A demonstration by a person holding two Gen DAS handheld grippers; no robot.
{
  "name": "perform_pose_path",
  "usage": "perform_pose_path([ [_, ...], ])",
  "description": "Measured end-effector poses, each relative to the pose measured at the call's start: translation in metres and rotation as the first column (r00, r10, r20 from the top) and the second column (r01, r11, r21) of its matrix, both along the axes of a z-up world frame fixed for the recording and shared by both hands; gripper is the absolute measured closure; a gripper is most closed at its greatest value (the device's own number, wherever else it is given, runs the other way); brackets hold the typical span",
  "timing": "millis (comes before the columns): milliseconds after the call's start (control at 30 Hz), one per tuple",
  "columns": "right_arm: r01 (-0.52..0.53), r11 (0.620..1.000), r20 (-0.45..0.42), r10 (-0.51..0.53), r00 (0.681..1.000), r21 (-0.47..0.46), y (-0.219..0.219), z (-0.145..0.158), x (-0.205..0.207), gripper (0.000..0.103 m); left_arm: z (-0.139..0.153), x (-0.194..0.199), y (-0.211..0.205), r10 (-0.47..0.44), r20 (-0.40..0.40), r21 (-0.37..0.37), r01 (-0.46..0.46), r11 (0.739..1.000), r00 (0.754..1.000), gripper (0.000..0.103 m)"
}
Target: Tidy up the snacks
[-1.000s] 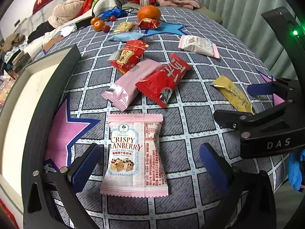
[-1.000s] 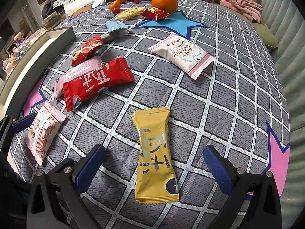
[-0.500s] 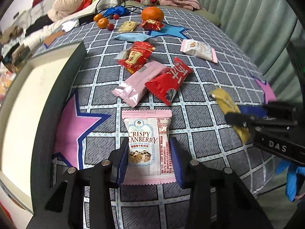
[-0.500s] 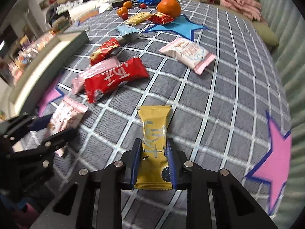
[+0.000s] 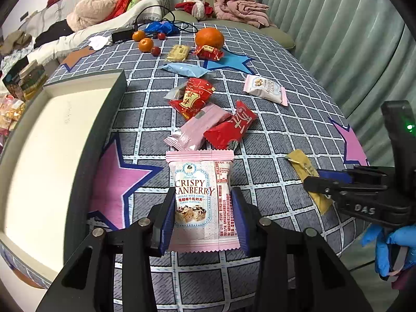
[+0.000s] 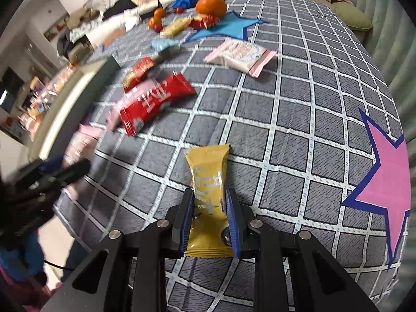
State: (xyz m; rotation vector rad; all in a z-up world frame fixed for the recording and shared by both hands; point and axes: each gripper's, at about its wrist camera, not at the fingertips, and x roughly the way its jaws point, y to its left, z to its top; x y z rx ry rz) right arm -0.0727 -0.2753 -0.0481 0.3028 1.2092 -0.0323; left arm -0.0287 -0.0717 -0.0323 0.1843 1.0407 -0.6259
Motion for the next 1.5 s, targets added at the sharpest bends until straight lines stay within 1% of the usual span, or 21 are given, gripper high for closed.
perform_pose_path([
  [167, -0.027, 0.997, -0.017, 0.026, 1.000, -0.077, 0.010, 0.001, 0.011, 0.074, 0.005, 0.000, 0.008, 0.008, 0.007, -0.012, -0.008, 1.000, 1.000, 0.059],
  [267, -0.028, 0.995, -0.027, 0.025, 0.999, -0.101, 0.012, 0.000, 0.017, 0.075, 0.013, 0.001, 0.015, 0.016, 0.022, -0.027, -0.015, 1.000, 1.000, 0.059],
  [333, -0.022, 0.994, -0.031, 0.018, 0.999, -0.110, 0.013, 0.001, 0.017, 0.080, 0.020, 0.003, 0.022, 0.023, 0.035, -0.038, -0.022, 0.999, 0.999, 0.059],
  [367, -0.020, 0.995, -0.031, 0.017, 0.999, -0.102, 0.013, 0.001, 0.018, 0.080, 0.024, 0.005, 0.026, 0.028, 0.043, -0.045, -0.026, 0.999, 0.999, 0.059],
  [433, -0.005, 0.999, -0.014, 0.004, 1.000, -0.053, 0.012, 0.006, 0.018, 0.080, 0.034, 0.011, 0.038, 0.045, 0.067, -0.056, -0.042, 0.998, 0.997, 0.059],
  [600, -0.009, 1.000, 0.048, 0.008, 0.999, 0.029, 0.023, 0.033, 0.032, 0.080, 0.055, 0.033, 0.067, 0.104, 0.124, -0.060, -0.097, 0.993, 0.987, 0.058],
  [700, -0.040, 0.997, 0.080, 0.034, 0.996, 0.072, 0.039, 0.050, 0.049, 0.080, 0.063, 0.054, 0.088, 0.153, 0.156, -0.045, -0.147, 0.988, 0.976, 0.059],
  [800, -0.087, 0.992, 0.113, 0.076, 0.991, 0.094, 0.063, 0.065, 0.072, 0.080, 0.066, 0.078, 0.113, 0.208, 0.156, -0.043, -0.204, 0.978, 0.966, 0.059],
  [900, -0.128, 0.986, 0.133, 0.113, 0.985, 0.104, 0.086, 0.073, 0.094, 0.080, 0.063, 0.101, 0.134, 0.264, 0.151, -0.035, -0.261, 0.965, 0.953, 0.058],
  [967, -0.157, 0.982, 0.151, 0.140, 0.979, 0.109, 0.106, 0.078, 0.111, 0.080, 0.056, 0.112, 0.147, 0.304, 0.137, -0.028, -0.303, 0.953, 0.943, 0.058],
  [1100, -0.202, 0.973, 0.180, 0.179, 0.967, 0.116, 0.139, 0.084, 0.138, 0.080, 0.031, 0.128, 0.163, 0.353, 0.079, -0.006, -0.353, 0.935, 0.932, 0.058],
  [1200, -0.237, 0.962, 0.181, 0.211, 0.961, 0.133, 0.164, 0.081, 0.163, 0.080, 0.013, 0.134, 0.170, 0.368, 0.049, 0.016, -0.369, 0.929, 0.929, 0.059],
  [1300, -0.252, 0.957, 0.175, 0.226, 0.958, 0.144, 0.183, 0.076, 0.181, 0.080, 0.002, 0.139, 0.176, 0.376, 0.030, 0.027, -0.377, 0.926, 0.926, 0.059],
  [1433, -0.270, 0.951, 0.165, 0.245, 0.955, 0.150, 0.204, 0.069, 0.197, 0.079, -0.004, 0.143, 0.179, 0.372, 0.020, 0.031, -0.373, 0.927, 0.928, 0.058],
  [1500, -0.274, 0.949, 0.155, 0.251, 0.956, 0.153, 0.210, 0.066, 0.204, 0.079, -0.006, 0.142, 0.177, 0.367, 0.029, 0.038, -0.368, 0.929, 0.930, 0.057],
])
